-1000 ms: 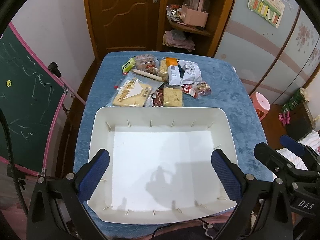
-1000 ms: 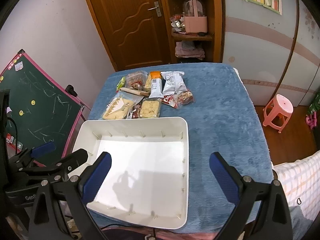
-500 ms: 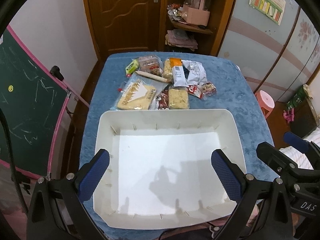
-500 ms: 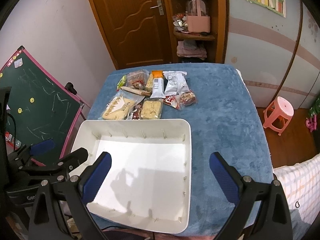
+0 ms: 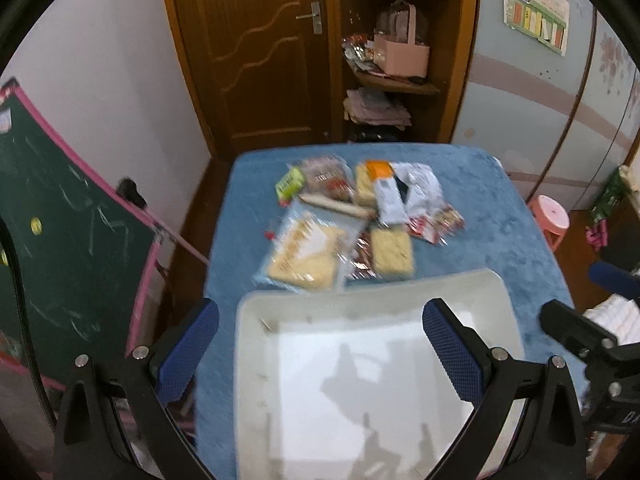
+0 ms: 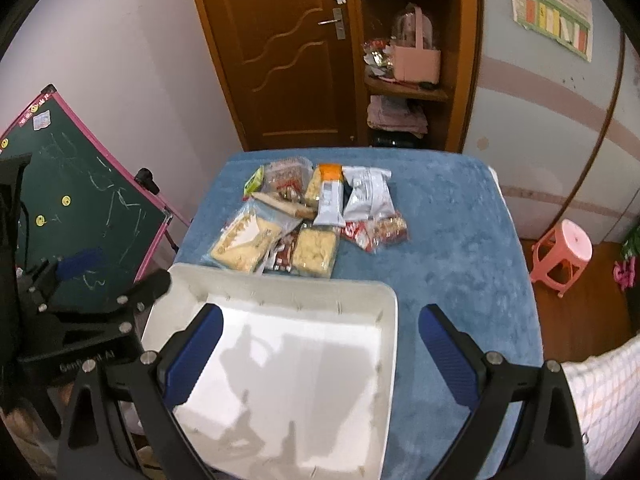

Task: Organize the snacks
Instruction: 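Reach the left tool to the bread bag while the right tool reaches the cracker bag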

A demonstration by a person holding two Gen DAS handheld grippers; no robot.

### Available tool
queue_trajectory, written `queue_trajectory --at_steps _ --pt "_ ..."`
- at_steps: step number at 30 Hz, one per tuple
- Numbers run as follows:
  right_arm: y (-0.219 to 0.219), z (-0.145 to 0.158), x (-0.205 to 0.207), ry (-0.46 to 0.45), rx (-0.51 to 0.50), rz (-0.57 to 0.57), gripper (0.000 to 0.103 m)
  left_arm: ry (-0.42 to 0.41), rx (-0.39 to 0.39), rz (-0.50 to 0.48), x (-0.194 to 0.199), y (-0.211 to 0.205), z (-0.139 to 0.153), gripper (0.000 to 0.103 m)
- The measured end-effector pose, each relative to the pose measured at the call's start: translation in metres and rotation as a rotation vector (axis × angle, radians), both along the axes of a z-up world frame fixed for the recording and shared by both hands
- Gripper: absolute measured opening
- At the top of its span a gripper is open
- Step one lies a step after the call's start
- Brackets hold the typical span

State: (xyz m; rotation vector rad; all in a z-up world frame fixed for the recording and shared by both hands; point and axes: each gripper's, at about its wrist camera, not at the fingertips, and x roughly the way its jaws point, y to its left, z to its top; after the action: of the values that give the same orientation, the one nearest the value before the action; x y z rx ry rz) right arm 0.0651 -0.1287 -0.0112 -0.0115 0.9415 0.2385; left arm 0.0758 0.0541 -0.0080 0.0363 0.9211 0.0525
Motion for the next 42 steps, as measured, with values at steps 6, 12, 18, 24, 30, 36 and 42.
queue_trajectory --at_steps 6,12,18,24,30,36,42 --pt "0.011 0.002 0.051 0.013 -0.019 0.008 0.099 0.002 0.055 0.044 0.063 0.038 0.006 0.101" --pt "0.017 -0.027 0.12 0.107 -0.008 -0.026 0.099 0.14 -0.012 0.071 0.132 0.073 -0.033 0.101" --pt "0.035 -0.094 0.176 0.27 -0.013 -0.03 0.086 0.356 -0.049 0.011 0.176 0.074 -0.111 0.101" --pt "0.045 -0.161 0.204 0.446 0.011 -0.063 0.081 0.482 -0.066 -0.006 0.189 0.07 -0.166 0.101" --pt "0.046 -0.195 0.223 0.538 0.058 -0.095 0.08 0.51 -0.065 -0.035 0.193 0.064 -0.181 0.101" --pt "0.052 -0.217 0.232 0.621 0.093 -0.088 0.08 0.523 -0.031 -0.075 0.198 0.043 -0.188 0.101" --pt "0.057 -0.225 0.236 0.632 0.022 -0.069 0.06 0.556 -0.019 -0.058 0.207 0.031 -0.199 0.101"
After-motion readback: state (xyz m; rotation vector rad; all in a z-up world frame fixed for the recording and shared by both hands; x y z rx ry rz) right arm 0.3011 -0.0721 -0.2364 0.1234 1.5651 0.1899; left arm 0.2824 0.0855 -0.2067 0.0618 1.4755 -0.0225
